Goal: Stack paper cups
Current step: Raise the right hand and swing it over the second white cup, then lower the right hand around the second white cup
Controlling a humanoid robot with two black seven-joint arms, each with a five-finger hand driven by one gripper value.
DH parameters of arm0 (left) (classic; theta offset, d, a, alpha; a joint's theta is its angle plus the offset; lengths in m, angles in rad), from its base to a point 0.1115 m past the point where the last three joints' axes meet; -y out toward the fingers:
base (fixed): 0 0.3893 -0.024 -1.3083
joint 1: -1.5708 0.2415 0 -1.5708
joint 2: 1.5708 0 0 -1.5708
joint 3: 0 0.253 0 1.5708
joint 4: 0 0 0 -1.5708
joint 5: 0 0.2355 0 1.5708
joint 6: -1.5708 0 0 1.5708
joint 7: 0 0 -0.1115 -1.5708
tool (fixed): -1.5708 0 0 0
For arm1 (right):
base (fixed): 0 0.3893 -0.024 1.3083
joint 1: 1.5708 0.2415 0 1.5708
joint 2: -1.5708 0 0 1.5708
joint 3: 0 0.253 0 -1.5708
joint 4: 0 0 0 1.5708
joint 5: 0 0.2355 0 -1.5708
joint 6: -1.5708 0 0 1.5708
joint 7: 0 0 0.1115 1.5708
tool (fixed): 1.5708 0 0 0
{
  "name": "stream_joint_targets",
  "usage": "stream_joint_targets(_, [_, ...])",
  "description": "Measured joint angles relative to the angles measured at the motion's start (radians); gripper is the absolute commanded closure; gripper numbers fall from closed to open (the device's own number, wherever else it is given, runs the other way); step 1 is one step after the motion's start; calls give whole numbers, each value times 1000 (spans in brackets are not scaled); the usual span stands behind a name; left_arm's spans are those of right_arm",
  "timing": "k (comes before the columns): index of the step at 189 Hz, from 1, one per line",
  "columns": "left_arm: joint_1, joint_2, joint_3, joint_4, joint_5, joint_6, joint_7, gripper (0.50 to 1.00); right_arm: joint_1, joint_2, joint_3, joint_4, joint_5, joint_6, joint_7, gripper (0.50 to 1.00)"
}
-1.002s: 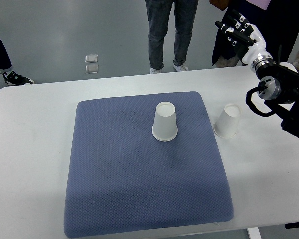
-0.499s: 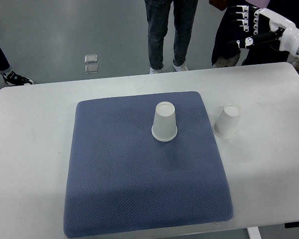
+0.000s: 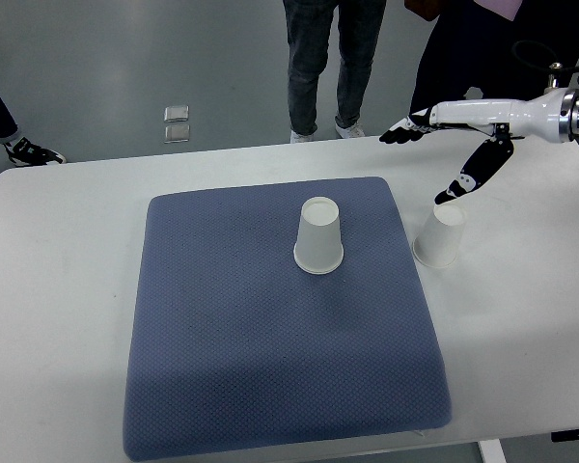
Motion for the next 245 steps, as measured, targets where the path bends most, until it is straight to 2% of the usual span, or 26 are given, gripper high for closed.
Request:
stream_joint_targets(82, [0, 0, 0, 0, 0, 0, 0, 500, 0, 19, -174, -18, -249, -213, 0, 591])
stream_joint_targets(132, [0, 0, 0, 0, 0, 0, 0, 500, -12, 69, -245, -104, -339, -324, -2, 591])
stream_joint_targets(245, [0, 0, 0, 0, 0, 0, 0, 500, -34, 127, -335, -188, -397, -446, -3, 599])
